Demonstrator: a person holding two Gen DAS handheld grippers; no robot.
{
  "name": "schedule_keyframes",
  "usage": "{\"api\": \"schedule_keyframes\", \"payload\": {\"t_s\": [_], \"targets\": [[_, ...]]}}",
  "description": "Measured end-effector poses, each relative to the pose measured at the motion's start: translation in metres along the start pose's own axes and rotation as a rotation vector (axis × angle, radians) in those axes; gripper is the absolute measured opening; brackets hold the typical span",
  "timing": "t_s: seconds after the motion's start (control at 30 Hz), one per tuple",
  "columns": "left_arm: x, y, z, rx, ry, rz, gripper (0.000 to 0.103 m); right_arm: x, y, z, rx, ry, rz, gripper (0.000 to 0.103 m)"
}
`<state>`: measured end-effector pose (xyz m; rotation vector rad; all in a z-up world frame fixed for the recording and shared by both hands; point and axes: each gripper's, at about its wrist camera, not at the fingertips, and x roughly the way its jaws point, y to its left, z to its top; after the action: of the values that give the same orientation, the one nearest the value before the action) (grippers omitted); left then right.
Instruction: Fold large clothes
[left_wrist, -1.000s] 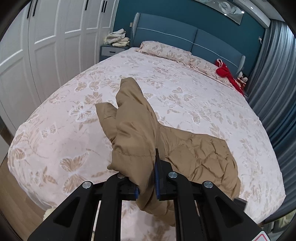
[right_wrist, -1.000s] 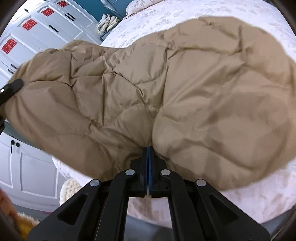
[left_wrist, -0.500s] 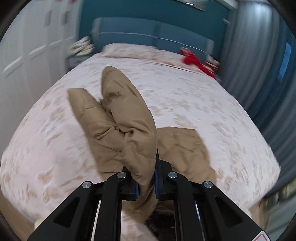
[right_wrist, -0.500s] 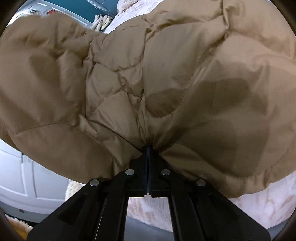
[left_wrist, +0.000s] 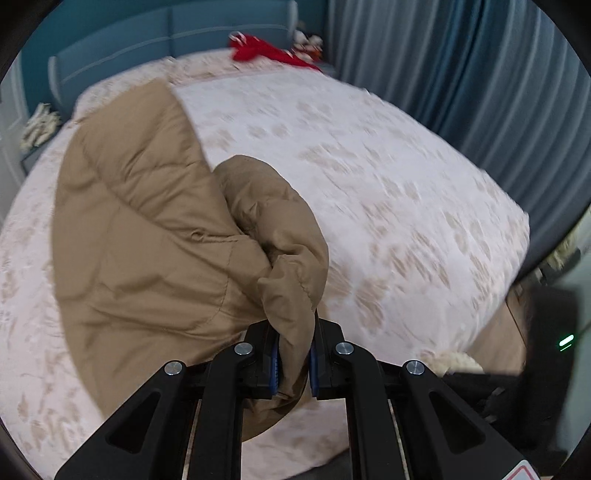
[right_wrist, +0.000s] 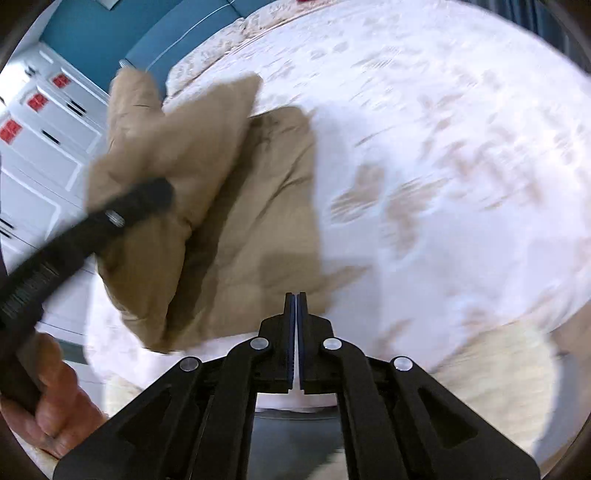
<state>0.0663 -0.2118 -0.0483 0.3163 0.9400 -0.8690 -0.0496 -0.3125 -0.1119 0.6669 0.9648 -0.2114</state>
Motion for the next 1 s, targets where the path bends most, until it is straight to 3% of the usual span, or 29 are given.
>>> {"api": "schedule_keyframes", "payload": {"t_s": [0.17, 0.37, 0.4, 0.47, 0.53, 0.6, 0.67, 0.7, 0.77, 0.9, 1.0], "targets": [[0.039, -0.026, -0.017, 0.013, 0.087, 0.011, 0.009, -0.013, -0.021, 0.000, -0.030, -0.033, -0.098, 0.001], [0.066, -0.028, -0.027, -0.051, 0.129, 0.016, 0.017, -0.026, -0.044, 0.007, 0.025, -0.046, -0.091, 0.001], [0.062, -0.027, -0.025, -0.073, 0.133, 0.004, 0.020, -0.030, -0.044, 0.005, 0.021, -0.052, -0.094, 0.001], [0.046, -0.024, -0.022, -0.114, 0.139, -0.032, 0.040, -0.033, -0.037, 0.015, 0.019, -0.064, -0.089, 0.001], [0.031, -0.024, -0.019, -0.157, 0.127, -0.057, 0.050, -0.041, -0.033, 0.019, 0.012, -0.082, -0.084, 0.002], [0.002, -0.023, -0.018, -0.180, 0.082, -0.084, 0.052, -0.046, -0.027, 0.026, 0.004, -0.103, -0.084, 0.006], [-0.030, -0.020, -0.016, -0.170, 0.029, -0.091, 0.061, -0.056, -0.020, 0.029, -0.006, -0.125, -0.081, 0.026], [-0.042, -0.017, -0.015, -0.174, 0.002, -0.085, 0.062, -0.059, -0.016, 0.030, -0.010, -0.135, -0.081, 0.030], [-0.068, -0.001, -0.012, -0.208, -0.050, -0.041, 0.064, -0.065, -0.006, 0.034, -0.027, -0.150, -0.073, 0.034], [-0.095, 0.048, -0.005, -0.301, -0.096, 0.255, 0.064, -0.065, 0.023, 0.038, -0.054, -0.151, -0.070, 0.036], [-0.086, 0.080, -0.002, -0.348, -0.096, 0.407, 0.064, -0.051, 0.054, 0.053, -0.114, -0.158, -0.078, 0.036]]}}
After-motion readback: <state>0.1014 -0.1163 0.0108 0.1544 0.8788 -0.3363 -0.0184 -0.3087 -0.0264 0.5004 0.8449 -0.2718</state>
